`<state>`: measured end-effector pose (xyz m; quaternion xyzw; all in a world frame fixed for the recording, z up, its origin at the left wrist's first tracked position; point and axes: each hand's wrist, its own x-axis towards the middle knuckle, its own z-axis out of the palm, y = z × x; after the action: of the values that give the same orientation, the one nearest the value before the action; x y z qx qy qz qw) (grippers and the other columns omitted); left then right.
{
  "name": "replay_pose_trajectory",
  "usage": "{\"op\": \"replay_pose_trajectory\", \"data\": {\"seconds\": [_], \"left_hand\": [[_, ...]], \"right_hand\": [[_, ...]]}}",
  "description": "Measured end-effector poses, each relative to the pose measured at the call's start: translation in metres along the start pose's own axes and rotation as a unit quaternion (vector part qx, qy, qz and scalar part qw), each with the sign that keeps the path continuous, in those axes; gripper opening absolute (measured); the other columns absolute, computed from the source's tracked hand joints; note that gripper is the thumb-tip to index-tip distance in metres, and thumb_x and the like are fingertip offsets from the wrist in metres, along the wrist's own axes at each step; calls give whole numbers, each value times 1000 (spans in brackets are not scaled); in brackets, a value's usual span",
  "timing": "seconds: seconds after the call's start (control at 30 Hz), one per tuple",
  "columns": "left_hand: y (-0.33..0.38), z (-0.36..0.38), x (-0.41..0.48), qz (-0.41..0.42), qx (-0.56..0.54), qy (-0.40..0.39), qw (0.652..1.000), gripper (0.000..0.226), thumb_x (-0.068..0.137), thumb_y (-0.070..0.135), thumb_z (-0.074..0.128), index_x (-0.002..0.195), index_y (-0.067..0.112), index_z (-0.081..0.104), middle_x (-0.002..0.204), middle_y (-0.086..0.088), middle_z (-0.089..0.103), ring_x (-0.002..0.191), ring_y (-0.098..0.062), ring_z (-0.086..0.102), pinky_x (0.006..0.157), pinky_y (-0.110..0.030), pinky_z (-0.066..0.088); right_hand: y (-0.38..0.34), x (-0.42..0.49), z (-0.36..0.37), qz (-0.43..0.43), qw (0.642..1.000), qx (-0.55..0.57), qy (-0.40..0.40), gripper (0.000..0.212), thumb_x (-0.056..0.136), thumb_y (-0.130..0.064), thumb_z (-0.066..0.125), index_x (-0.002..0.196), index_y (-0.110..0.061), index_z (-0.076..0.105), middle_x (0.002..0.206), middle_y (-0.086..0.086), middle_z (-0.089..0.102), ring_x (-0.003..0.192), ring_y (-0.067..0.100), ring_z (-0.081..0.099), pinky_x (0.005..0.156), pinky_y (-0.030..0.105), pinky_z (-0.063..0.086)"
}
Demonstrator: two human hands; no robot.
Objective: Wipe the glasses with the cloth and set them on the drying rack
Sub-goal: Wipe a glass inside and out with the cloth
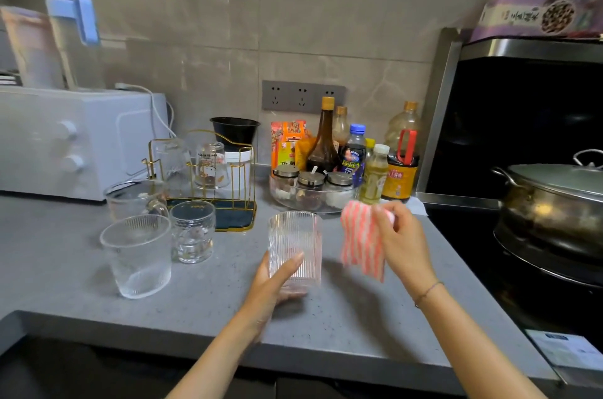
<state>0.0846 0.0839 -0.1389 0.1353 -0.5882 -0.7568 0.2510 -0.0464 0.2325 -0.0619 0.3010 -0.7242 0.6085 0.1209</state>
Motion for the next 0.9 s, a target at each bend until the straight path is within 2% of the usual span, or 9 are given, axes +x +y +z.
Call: {"op": "replay_pose_trajectory", "data": {"seconds": [0.13,0.23,0.3,0.4,0.53,0.7,0.8,0.87,0.9], "left_hand": [[7,5,-2,4,-22,25,999,95,53,73,74,128,17,56,115,-9,71,106,-26,68,87,-46,56],[15,8,-7,2,-32,12,999,75,80,75,36,124,19,61,116,-11,71,111,-24,65,99,-47,48],[11,5,-5,-15,-47,1,999,71,82,67,26,121,19,62,113,-9,72,109,-19,67,96,-38,48],[6,1,-2,-25,-37,-2,999,70,76,73,29,118,29,64,116,1,71,112,-12,65,98,-33,44],[5,2,1,-29,-47,7,998,70,74,70,39,127,28,59,120,4,69,113,-12,64,93,-30,46],[14,6,5,-35,-44,38,998,73,78,64,45,128,13,58,113,-14,71,102,-31,69,85,-46,56],[18,7,3,-40,-42,42,997,75,75,67,49,130,16,55,114,-12,71,100,-29,70,81,-51,58],[20,11,-1,-40,-32,30,998,74,73,69,49,129,20,55,114,-7,71,100,-24,70,84,-50,57],[20,13,-2,-34,-24,27,999,69,75,67,48,126,22,57,112,-3,72,99,-20,70,85,-47,57]], "right_hand": [[-40,-31,31,-105,989,76,-71,12,92,-20,59,81,-17,62,96,-12,66,86,-5,59,71,12,48],[-27,-51,60,-129,979,35,-155,9,87,-43,57,82,-36,59,123,-28,55,123,-9,44,101,12,36],[-16,-61,73,-122,975,40,-179,15,89,-45,54,103,-40,59,135,-36,42,137,-9,26,111,16,24],[-4,-74,83,-172,969,-24,-174,52,90,-58,44,139,-42,36,154,-28,15,146,0,1,118,29,12],[3,-79,82,-218,952,-123,-178,52,96,-46,28,147,-40,22,157,-23,3,147,4,-5,120,44,10],[-13,-47,60,-116,982,59,-133,38,102,-17,38,133,-34,52,141,-21,48,135,-1,38,114,41,32],[-31,-20,43,-50,982,144,-116,32,102,-29,36,127,-33,56,128,-23,58,122,0,53,97,31,51],[-38,-11,39,-100,987,90,-92,35,103,-34,35,131,-30,55,131,-23,56,121,6,56,76,21,56],[-40,-10,40,-130,985,59,-97,37,103,-36,34,133,-28,54,134,-22,54,124,5,52,82,22,55]]}}
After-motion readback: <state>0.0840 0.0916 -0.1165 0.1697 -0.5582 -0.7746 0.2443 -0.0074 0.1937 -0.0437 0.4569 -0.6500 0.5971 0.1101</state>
